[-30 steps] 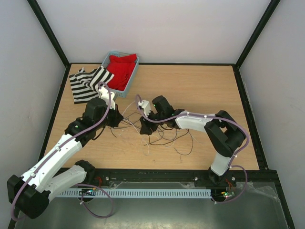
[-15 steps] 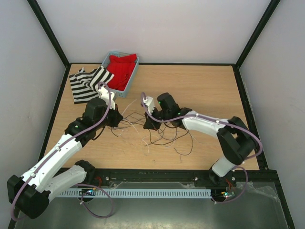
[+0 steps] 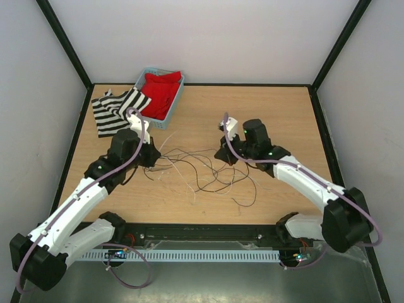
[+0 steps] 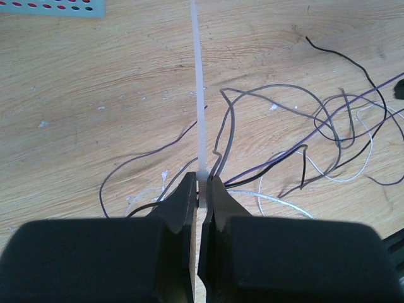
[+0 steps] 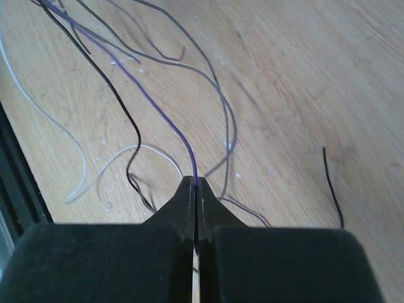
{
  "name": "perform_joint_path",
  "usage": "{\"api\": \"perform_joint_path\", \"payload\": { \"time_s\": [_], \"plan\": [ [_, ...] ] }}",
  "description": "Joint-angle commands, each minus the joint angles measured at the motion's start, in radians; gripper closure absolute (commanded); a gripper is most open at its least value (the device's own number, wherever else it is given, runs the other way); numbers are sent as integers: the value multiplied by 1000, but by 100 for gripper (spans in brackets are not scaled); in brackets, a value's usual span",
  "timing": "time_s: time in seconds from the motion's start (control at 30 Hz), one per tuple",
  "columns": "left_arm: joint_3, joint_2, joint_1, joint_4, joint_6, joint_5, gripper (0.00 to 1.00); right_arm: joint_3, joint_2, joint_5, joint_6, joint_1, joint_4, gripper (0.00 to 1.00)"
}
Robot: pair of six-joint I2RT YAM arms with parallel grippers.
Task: Zip-tie the wires
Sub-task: Adjust the cable at the center of the board.
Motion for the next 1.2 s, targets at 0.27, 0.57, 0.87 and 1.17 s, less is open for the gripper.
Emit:
{"api": "perform_joint_path", "payload": {
  "time_s": [0.27, 0.57, 0.87, 1.17],
  "plan": [
    [-13, -25, 29, -7, -4, 5, 100, -62, -190, 62, 7, -125, -90, 100],
    [-18, -34, 42, -9, -7, 13, 100, -75, -220, 73, 29, -222, -113, 100],
    [-21, -34, 49, -8, -8, 19, 100, -98, -232, 70, 45, -287, -121, 100],
    [-26, -37, 58, -9, -8, 24, 100, -100, -224, 108, 61, -313, -138, 100]
  ]
}}
